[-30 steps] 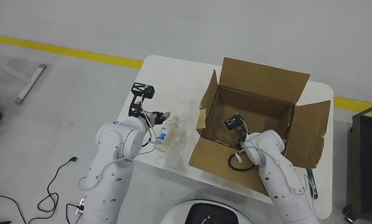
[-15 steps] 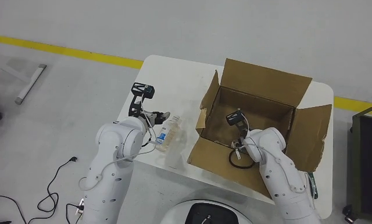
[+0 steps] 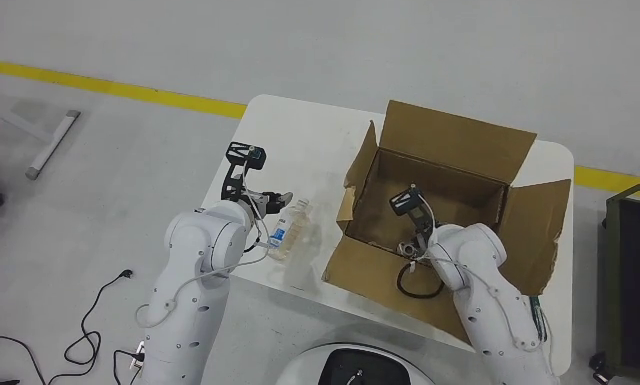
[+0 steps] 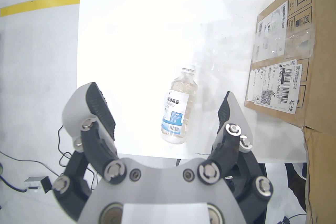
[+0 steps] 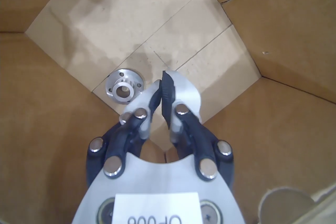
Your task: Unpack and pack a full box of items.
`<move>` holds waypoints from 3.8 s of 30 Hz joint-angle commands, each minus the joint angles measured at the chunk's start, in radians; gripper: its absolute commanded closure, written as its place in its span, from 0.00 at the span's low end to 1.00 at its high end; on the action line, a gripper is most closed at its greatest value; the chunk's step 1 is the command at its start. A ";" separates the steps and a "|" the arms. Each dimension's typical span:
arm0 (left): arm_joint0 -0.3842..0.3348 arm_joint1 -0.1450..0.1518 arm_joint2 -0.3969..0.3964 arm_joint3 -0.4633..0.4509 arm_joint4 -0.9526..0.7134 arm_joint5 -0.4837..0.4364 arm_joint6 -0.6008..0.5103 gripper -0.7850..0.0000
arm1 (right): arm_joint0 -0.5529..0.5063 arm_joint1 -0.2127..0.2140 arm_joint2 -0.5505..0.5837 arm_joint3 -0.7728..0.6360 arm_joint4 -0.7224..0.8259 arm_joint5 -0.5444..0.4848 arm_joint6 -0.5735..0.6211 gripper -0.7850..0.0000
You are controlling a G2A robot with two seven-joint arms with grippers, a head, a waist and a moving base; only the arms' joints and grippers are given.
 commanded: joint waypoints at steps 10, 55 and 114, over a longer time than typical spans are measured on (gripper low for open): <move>0.000 0.000 0.000 0.000 0.000 0.000 0.000 0.00 | -0.009 0.001 0.002 -0.011 -0.008 -0.005 0.000 0.00; 0.000 0.000 0.000 0.000 0.000 0.000 0.000 0.00 | 0.053 -0.014 -0.083 0.061 0.098 0.062 0.166 0.31; 0.000 0.000 0.000 0.000 0.000 0.000 0.000 0.00 | 0.124 -0.007 -0.122 0.150 0.064 0.090 0.205 0.87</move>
